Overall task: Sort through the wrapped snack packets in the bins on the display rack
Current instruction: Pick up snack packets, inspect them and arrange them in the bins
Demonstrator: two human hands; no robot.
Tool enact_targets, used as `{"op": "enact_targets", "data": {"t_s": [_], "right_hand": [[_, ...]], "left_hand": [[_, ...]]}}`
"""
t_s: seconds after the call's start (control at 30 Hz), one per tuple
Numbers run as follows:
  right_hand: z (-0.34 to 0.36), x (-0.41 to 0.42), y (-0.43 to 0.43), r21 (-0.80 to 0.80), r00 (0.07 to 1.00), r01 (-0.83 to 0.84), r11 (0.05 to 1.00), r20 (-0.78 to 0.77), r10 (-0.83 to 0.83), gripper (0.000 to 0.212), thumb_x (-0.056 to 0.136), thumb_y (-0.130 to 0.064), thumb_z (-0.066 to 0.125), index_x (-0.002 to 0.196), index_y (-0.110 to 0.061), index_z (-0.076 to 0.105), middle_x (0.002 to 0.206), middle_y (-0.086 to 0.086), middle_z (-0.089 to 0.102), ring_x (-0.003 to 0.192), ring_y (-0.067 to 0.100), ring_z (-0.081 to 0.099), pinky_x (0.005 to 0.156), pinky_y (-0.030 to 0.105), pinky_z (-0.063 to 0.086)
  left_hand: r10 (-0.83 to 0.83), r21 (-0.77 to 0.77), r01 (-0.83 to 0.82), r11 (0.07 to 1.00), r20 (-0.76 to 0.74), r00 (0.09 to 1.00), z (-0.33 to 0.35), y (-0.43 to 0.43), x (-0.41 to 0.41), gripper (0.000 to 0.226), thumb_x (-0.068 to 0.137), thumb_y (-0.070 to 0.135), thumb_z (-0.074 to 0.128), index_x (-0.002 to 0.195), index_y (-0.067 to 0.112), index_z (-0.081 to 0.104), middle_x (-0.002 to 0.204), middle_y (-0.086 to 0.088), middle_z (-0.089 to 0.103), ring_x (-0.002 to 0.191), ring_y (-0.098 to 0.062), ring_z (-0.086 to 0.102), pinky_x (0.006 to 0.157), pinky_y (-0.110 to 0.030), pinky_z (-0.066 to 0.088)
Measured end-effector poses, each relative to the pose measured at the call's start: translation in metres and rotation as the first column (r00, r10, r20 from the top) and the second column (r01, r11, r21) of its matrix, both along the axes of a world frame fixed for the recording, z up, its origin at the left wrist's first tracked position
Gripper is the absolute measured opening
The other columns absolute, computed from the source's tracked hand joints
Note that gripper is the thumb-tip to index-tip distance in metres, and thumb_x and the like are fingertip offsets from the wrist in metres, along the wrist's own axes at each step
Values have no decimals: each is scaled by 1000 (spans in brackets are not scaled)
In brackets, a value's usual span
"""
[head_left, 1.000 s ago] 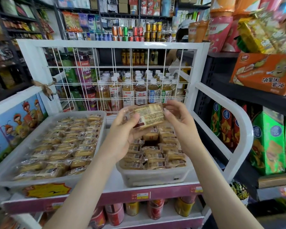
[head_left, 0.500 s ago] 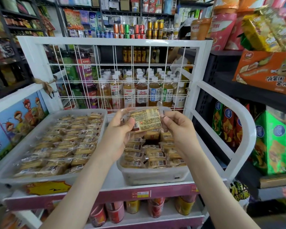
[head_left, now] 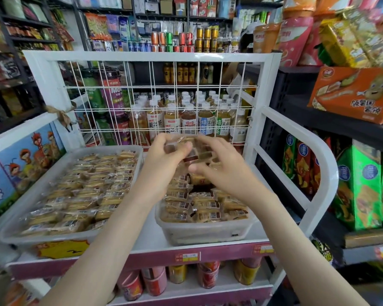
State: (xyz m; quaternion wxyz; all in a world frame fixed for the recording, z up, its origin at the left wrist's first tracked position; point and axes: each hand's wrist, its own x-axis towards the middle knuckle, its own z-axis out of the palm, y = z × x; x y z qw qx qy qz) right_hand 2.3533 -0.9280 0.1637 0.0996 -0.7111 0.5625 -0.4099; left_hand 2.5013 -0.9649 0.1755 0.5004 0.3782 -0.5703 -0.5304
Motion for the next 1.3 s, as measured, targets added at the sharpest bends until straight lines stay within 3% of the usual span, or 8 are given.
{"op": "enact_targets", "data": {"t_s": [0.17,0.27,0.43,0.63,0.83,0.97,1.13,1.3], "right_hand": [[-8,-2,-12,5,975,90,996,206,-89,53,88,-28,66,135,-23,41,103,-22,57,84,-6,58,71,6,46],[-16,-22,-20,94,939,75,993,329,-102,36,90,-20,59,125,-24,51,104,-10,61,93,9,62,84,35,56],[-29,-43,-23,264,938,-54,963,343,-41,33,87,-11,65,115,-24,55,114,-5,59,110,16,58,91,43,53],[-37,-52,-22,290,974,-128,948,216,66,32,89,-5,63,112,-26,56,117,-21,52,117,6,49,97,27,45],[-48,-49,-37,427,964,-66,902,-205,168,27,95,-10,53,116,-26,61,127,-8,56,121,13,47,108,39,34],[-51,-36,-43,507,829,92,857,-516,215,39,103,-22,35,138,-32,49,146,-7,40,134,22,25,114,44,19],[-41,-36,-55,384,859,123,915,-503,96,29,98,-34,47,118,-25,65,118,-1,49,125,24,33,108,45,28],[-39,-29,-74,307,917,88,947,-397,44,33,95,-18,54,128,-16,59,132,5,57,124,22,48,104,34,35]], "left_hand": [[-192,-34,195,980,78,978,3,4,-5,23,98,27,50,116,34,61,122,5,65,106,-9,66,90,-30,55],[-167,-197,271,942,424,890,-3,2,-1,36,101,31,41,137,31,46,126,18,53,101,15,52,86,-4,42],[13,-140,435,890,959,283,-28,-12,2,62,98,43,48,151,26,21,108,-1,65,71,-3,54,60,-15,43],[35,-3,441,898,997,-65,-42,-17,4,64,97,60,33,152,30,22,152,-7,38,140,-29,32,114,-42,23],[7,23,435,900,998,-68,-44,-17,10,70,95,64,27,154,28,14,162,0,15,145,-24,24,116,-42,22],[98,-78,440,895,995,-23,-46,-17,8,67,95,63,32,146,19,34,149,-7,38,134,-25,38,110,-40,31],[290,-329,372,868,944,159,-50,-30,3,77,90,69,35,142,12,36,146,-8,39,134,-25,36,110,-38,30],[104,-88,353,932,994,-25,-62,-37,-7,92,87,77,17,156,18,1,163,-7,-4,149,-25,-8,120,-49,-3]]}}
